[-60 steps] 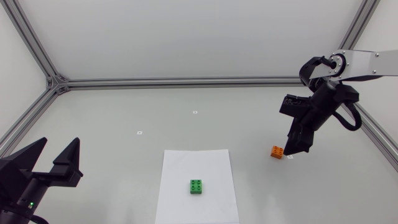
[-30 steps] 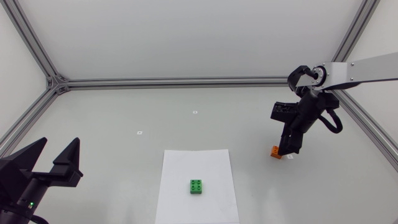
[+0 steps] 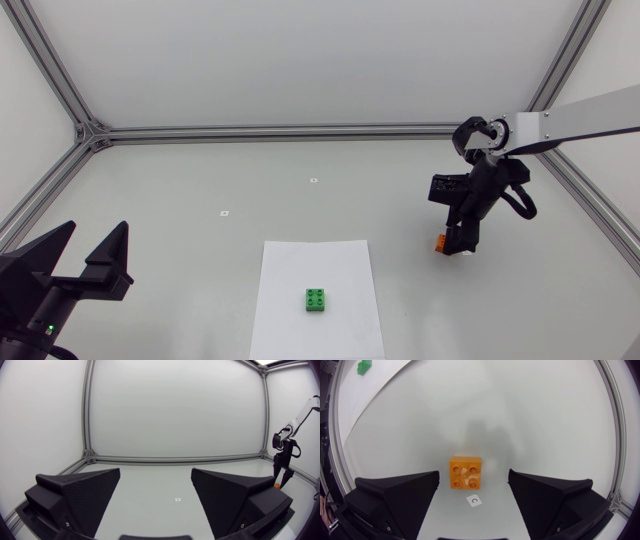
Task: Pick up the orange 2x2 brick with the right arm and stack it on top of the green 2x2 brick in the center
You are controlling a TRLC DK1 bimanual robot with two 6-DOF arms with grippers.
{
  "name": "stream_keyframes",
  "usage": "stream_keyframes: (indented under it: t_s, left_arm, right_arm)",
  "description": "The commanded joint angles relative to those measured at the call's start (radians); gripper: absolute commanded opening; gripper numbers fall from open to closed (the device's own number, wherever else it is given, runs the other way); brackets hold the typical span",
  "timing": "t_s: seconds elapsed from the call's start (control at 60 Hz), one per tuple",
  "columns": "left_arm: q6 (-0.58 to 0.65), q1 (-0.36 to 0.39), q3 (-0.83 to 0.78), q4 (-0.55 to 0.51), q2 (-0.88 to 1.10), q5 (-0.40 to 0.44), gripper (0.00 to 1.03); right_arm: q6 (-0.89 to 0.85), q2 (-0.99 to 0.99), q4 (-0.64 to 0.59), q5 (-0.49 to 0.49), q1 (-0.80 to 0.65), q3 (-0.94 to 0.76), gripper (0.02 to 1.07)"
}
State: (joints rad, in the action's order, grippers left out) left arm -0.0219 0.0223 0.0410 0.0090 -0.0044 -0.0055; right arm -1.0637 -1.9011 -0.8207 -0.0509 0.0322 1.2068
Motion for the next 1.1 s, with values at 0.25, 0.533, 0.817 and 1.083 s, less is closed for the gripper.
stream_keyframes:
  t_s: [0.25, 0.533, 0.817, 1.083]
  left_arm:
    - [0.013, -0.005, -0.041, -0.015, -0.008, 0.004, 0.99]
    - [0.013, -0.005, -0.041, -0.014, -0.008, 0.004, 0.99]
    - [0.013, -0.005, -0.041, -0.014, -0.008, 0.004, 0.99]
    - [0.013, -0.005, -0.041, -0.015, -0.008, 0.004, 0.99]
  right_arm:
    - [-0.033, -0.032, 0.029, 0.014, 0.014, -0.041, 0.92]
    - [-0.028, -0.035, 0.035, 0.023, 0.018, -0.043, 0.84]
    - [-0.027, -0.033, 0.037, 0.029, 0.023, -0.052, 0.68]
    - [-0.024, -0.030, 0.040, 0.029, 0.028, -0.056, 0.65]
